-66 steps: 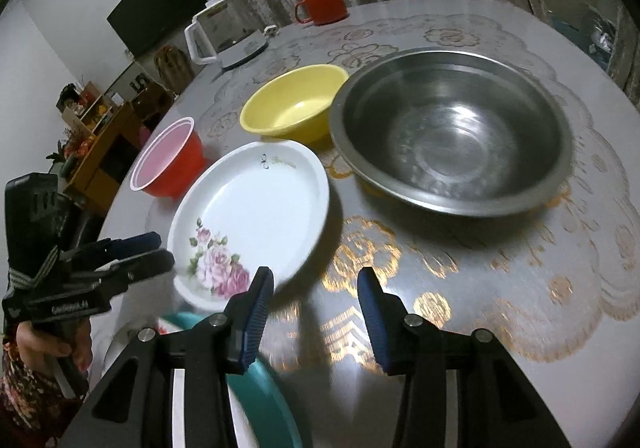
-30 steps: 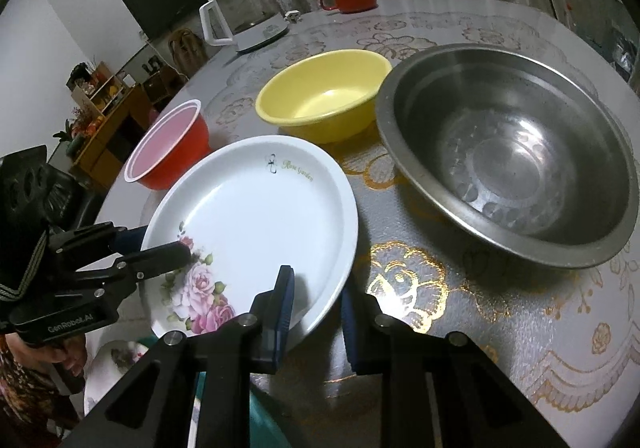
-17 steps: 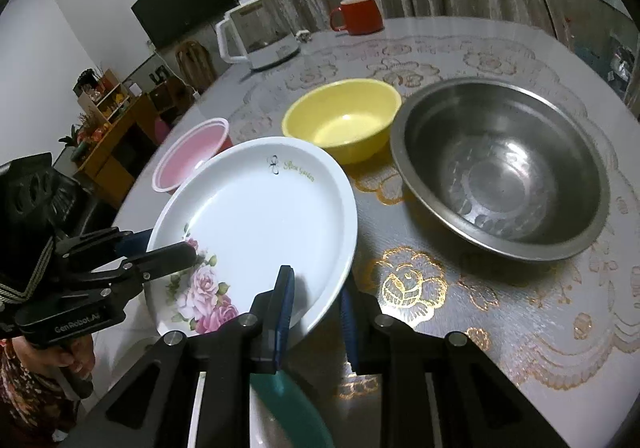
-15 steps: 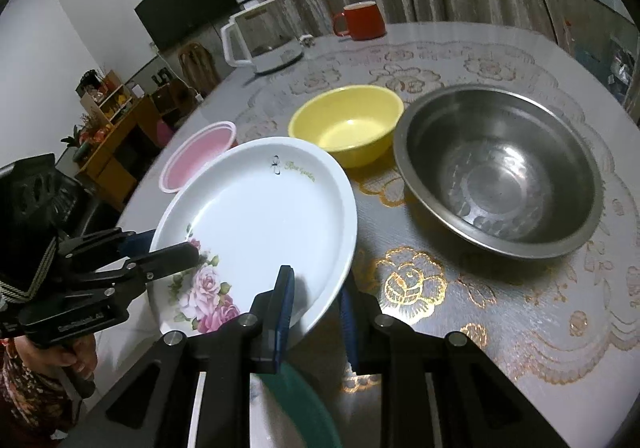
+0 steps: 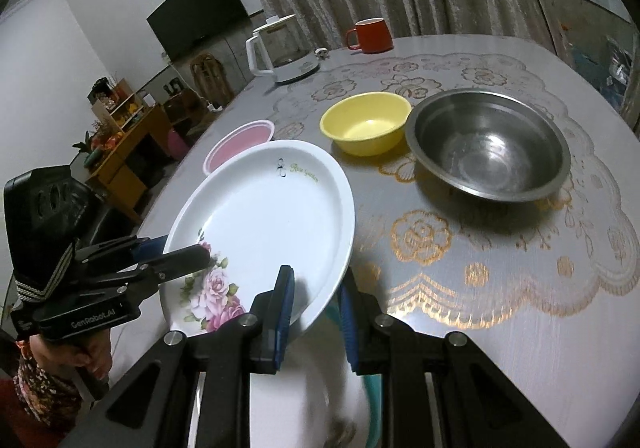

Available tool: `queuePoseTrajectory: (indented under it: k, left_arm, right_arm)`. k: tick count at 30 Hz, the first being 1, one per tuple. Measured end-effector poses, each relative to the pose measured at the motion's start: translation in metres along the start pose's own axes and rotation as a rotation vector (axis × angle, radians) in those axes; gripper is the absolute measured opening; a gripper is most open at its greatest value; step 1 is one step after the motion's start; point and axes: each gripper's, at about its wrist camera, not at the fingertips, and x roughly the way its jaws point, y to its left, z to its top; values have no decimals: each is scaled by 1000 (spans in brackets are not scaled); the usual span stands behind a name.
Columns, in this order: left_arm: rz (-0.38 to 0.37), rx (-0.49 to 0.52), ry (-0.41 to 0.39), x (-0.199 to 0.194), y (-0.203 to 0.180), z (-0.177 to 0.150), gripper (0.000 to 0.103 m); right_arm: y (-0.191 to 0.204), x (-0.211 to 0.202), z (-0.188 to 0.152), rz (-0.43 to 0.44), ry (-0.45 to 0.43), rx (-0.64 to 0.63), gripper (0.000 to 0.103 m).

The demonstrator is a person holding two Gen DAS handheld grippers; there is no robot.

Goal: Organize plates and bowls
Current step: 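Lift the floral plate with both tools and carry it over the plate stack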

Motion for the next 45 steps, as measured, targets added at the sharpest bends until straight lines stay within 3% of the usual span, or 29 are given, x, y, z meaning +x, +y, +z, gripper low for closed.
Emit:
queuePoseTrajectory:
  k: [10,24,45]
  left_arm:
    - [-17,27,-3,-22,-13,-26,34]
    - [-15,34,5,-35,-21,-53,34]
    - [-13,73,53,-27,-33,-78,34]
  right_arm:
    - [18,-27,-36,-15,-42,34,21]
    - [26,-33,-71,-6,-36,101,21]
    - [26,-35,-101,-36,-5,170,21]
